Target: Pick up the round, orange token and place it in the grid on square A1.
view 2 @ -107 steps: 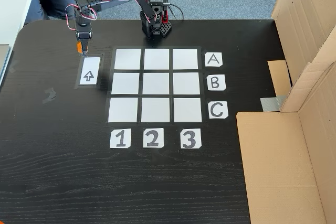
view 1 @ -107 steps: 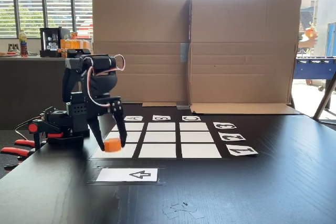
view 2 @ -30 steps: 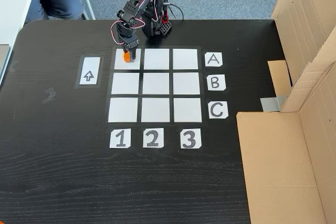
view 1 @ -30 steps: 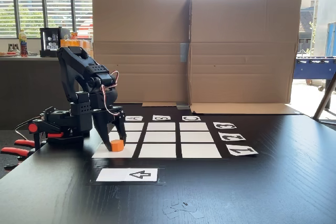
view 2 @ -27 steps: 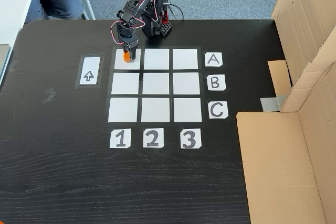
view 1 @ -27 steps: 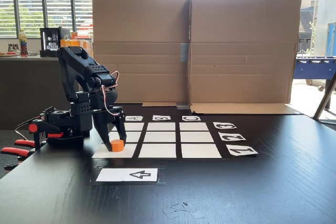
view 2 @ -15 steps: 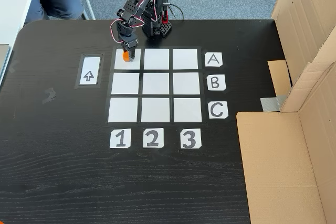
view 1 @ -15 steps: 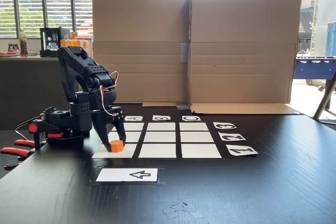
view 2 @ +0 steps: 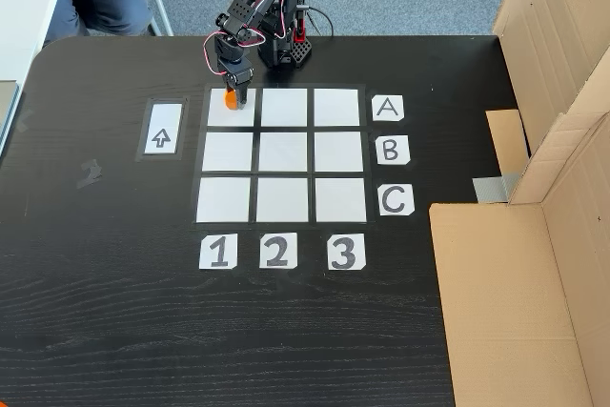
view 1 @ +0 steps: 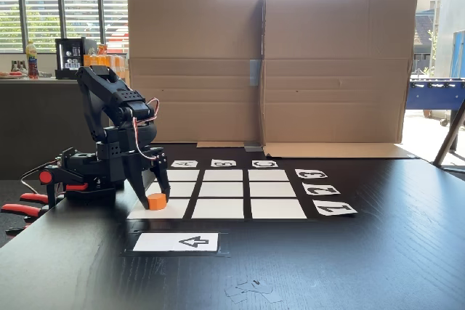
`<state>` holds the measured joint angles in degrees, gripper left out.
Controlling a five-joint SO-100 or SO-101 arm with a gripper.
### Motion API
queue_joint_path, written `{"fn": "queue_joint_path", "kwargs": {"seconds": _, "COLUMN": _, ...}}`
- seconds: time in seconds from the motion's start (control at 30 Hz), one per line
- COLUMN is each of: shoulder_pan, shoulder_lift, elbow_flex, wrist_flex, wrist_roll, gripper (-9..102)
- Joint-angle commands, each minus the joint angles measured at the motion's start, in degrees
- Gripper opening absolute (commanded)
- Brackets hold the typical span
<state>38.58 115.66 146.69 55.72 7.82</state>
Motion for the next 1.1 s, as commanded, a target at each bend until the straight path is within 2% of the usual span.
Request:
{"fn": "queue_joint_path", "kwargs": {"seconds": 0.0, "shoulder_pan": 1.05, "shoulder_lift": -0.44, "elbow_flex": 0.18, "wrist_flex": 0.79, "wrist_roll": 0.44, "gripper": 2}}
{"fn": "queue_joint_path", "kwargs": {"seconds": 0.47, "shoulder_pan": 2.9, "shoulder_lift": -0.7, "elbow_flex": -0.35, "wrist_flex": -0.18, "wrist_roll": 1.23, "gripper": 3}}
{"fn": "queue_joint_path", "kwargs": {"seconds": 0.57, "shoulder_pan": 3.25, "shoulder_lift": -1.14, "elbow_flex": -0.79, "wrist_flex": -0.7, "wrist_roll": 1.67, "gripper": 8}}
{"fn": "queue_joint_path", "kwargs": {"seconds": 0.77, "shoulder_pan": 3.78, "shoulder_lift": -1.05, "elbow_flex": -0.97, "wrist_flex": -0.88, "wrist_roll": 1.85, "gripper": 29}}
{"fn": "queue_joint_path", "kwargs": {"seconds": 1.07, "shoulder_pan": 3.87, "shoulder_lift": 0.88, "elbow_flex": -4.66, "wrist_flex": -0.09, "wrist_roll": 2.02, "gripper": 35}}
